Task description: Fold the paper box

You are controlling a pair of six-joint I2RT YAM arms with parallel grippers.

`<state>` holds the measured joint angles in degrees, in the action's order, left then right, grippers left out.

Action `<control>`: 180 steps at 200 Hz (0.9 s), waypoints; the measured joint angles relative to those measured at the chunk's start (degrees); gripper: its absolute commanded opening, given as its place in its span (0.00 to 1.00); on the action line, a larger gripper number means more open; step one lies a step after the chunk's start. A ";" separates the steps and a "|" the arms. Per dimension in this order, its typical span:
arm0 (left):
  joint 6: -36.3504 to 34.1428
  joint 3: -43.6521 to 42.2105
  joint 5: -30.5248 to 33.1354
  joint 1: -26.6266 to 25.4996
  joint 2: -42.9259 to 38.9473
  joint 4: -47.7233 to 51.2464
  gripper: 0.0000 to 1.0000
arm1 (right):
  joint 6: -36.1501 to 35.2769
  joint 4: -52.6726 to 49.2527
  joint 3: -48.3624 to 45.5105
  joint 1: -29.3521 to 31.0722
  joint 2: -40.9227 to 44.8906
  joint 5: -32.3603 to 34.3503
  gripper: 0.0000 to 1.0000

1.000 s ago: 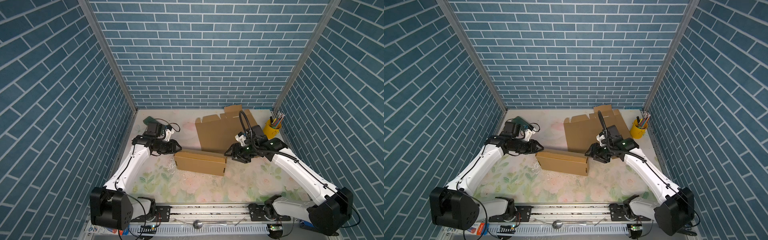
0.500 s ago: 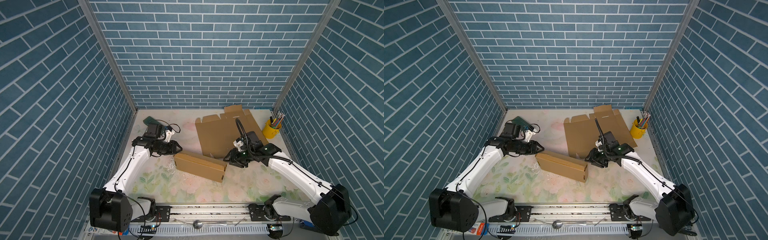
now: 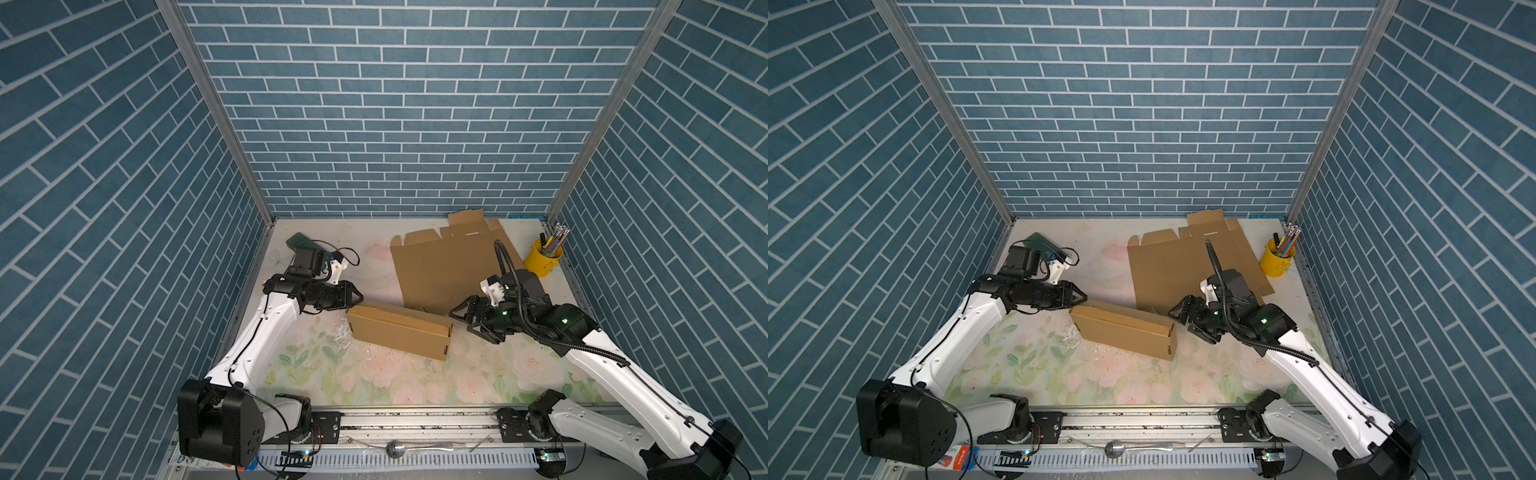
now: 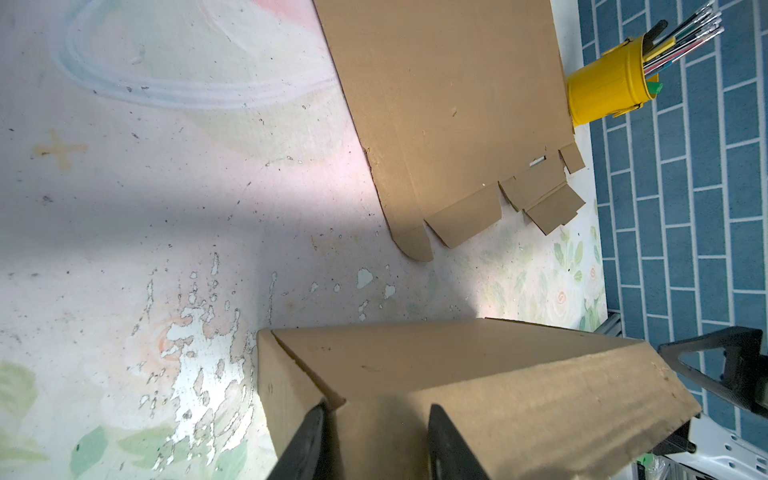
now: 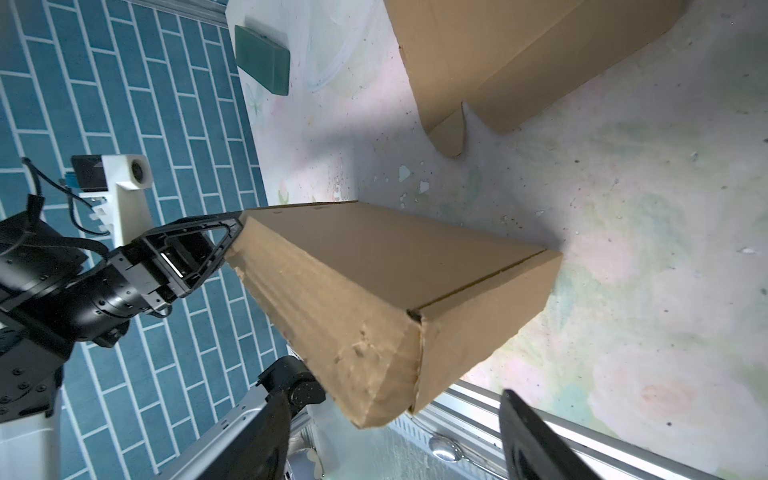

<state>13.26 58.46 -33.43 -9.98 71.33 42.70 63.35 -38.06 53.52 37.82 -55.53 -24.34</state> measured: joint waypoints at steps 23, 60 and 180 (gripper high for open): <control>0.50 -0.44 0.17 -0.02 -0.46 -0.39 0.42 | 2.10 2.67 -0.02 1.60 -2.40 0.85 0.69; 1.64 -1.42 0.13 -0.42 -1.01 -2.12 0.42 | 4.98 7.32 -2.80 3.28 -3.78 2.38 0.62; 3.65 -3.41 2.27 -2.34 -1.36 -8.04 0.42 | 11.76 13.77 -7.93 4.42 -3.76 11.91 0.23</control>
<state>16.91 55.05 -31.16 -12.32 69.97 34.65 75.11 -24.29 45.58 42.24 -59.29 -12.43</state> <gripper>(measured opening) 0.420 0.236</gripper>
